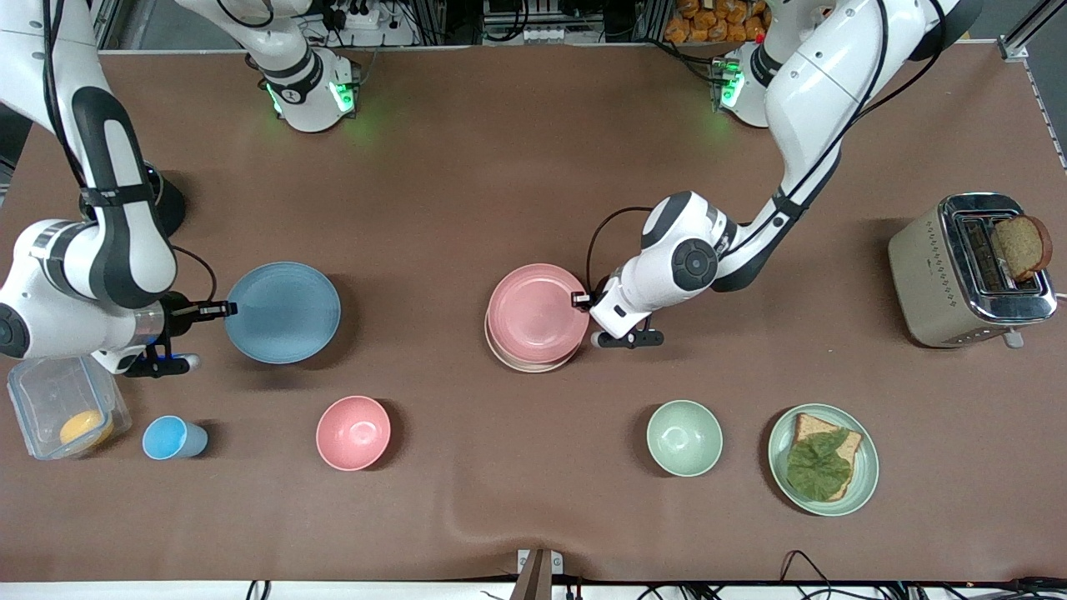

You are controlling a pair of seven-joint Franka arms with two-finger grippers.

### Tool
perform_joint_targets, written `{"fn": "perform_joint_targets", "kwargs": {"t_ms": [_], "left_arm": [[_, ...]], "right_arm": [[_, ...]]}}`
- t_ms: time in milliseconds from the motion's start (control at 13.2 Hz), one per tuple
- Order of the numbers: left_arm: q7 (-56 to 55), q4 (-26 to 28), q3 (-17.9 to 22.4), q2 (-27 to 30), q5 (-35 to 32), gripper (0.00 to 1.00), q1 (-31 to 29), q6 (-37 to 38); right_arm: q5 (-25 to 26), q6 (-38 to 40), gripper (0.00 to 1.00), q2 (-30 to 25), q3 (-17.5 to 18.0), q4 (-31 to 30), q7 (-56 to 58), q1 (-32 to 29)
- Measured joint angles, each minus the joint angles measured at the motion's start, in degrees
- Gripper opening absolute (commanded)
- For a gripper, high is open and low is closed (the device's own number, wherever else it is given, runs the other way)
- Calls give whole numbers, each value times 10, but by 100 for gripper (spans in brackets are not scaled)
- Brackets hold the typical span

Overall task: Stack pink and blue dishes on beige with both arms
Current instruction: 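Lower the pink plate onto the beige plate and open the left gripper, then carry the blue plate with the right gripper while the left gripper withdraws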

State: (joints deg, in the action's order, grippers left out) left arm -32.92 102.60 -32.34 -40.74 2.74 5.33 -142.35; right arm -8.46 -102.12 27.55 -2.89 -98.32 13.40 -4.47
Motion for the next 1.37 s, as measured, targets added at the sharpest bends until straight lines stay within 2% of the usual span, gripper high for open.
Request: {"fn": "perform_joint_targets", "kwargs": {"t_ms": [304,532,608,684,760,836,1216,1368], "left_arm": [[1,0,1,-6,0,0,0,-16],[1,0,1,-10,0,0,0,-23],[1,0,1,-12,0,10,0,-27],[1,0,1,-15,0,40,0,-31],[1,0,1,-17,0,78,0,-34],[1,0,1,-18,0,100,0,-36],[0,-17,1,-11,0,100,-1,-43],[-1,-30,1,21,0,100,-6,-33]], "right_arm": [[-1,23,0,0,2,17,-58,28],[-11,27,0,0,3,23,-123,72],[-21,27,0,0,3,23,-137,86],[-31,27,0,1,3,23,-147,98],[-42,27,0,3,4,23,-154,106],[-53,27,0,5,3,23,-157,113],[-131,26,0,22,4,29,-175,142],[-153,25,0,34,4,38,-203,166]]}}
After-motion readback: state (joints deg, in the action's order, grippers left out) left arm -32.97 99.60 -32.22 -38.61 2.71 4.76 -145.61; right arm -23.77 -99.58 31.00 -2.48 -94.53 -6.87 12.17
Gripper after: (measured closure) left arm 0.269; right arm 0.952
